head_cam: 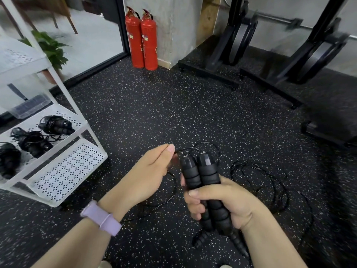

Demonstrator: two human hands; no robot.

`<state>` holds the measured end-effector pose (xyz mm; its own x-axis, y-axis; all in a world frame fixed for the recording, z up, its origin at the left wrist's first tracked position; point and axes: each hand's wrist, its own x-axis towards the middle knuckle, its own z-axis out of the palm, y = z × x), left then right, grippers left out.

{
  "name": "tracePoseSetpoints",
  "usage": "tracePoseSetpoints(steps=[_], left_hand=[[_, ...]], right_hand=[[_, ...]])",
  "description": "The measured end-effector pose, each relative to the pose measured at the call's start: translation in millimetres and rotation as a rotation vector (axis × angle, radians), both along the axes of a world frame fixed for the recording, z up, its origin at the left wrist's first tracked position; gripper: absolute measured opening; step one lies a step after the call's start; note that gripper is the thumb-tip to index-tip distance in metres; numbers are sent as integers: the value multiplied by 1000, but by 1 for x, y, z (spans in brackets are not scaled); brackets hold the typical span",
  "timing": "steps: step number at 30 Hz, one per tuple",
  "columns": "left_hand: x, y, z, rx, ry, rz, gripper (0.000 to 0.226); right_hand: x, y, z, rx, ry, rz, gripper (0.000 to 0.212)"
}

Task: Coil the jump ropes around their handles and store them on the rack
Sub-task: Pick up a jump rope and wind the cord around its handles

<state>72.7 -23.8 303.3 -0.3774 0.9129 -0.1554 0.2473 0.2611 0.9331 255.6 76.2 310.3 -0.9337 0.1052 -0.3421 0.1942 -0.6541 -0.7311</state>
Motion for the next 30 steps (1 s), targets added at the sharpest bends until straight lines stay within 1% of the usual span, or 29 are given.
tracePoseSetpoints(steps=[3,6,7,9,10,12,14,16,20,21,24,26,28,30], left_hand=[[8,5,0,73,59,70,51],[14,8,0,131,81,116,47],[15,8,0,126,62,117,45],[18,8,0,94,-43,84,41],[21,7,-2,80,-48,57,40],[27,4,-3,64,116,36,41],[33,1,-1,85,259,57,40],[37,0,3,87,331,54,37],[40,-4,4,-7,547,2,32],[41,-5,4,-23,571,-11,30],[44,-6,5,-85,604,-49,27],[45,-6,8,-110,653,-61,29],[47,-7,9,-116,684,-71,31],[50,-8,9,-127,686,-94,32]], right_hand=[[-11,-9,-2,-6,37,-104,35],[-20,-15,-3,-19,88,-191,36],[-22,-16,-4,-28,106,-236,36],[-25,-17,-4,-25,132,-359,36],[-26,-17,-5,-1,129,-429,35],[-27,-16,-7,101,67,-548,30],[-27,-17,-9,199,-20,-606,30],[-27,-19,-9,238,-75,-636,34],[-29,-24,-12,286,-182,-669,37],[-29,-25,-13,287,-200,-677,38],[-29,-25,-11,239,-148,-683,36],[-30,-25,-7,178,-76,-675,26],[-31,-25,-6,80,-64,-721,17],[-32,-23,-8,-11,-74,-809,19]])
